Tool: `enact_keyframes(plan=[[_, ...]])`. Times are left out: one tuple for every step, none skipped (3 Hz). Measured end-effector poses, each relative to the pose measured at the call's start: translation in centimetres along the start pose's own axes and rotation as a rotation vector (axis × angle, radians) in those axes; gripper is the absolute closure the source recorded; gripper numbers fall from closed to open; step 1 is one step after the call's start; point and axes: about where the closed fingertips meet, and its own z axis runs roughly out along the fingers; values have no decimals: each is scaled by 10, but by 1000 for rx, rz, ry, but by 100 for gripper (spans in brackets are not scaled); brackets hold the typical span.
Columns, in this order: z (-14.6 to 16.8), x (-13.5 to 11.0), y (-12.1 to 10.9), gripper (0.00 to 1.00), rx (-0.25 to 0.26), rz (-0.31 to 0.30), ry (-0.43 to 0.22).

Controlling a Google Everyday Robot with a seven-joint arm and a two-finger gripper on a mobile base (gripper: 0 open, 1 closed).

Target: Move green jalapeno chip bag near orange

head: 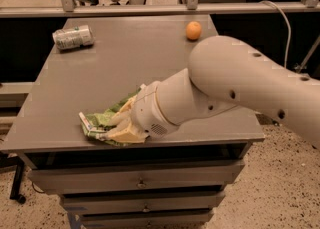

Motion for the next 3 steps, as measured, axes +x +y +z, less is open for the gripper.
enact_keyframes(plan=[[-13,-9,-9,100,27,-46,17],[-38,-18,-24,100,78,-133,66],[-83,-11,-42,100,153,-173,142]])
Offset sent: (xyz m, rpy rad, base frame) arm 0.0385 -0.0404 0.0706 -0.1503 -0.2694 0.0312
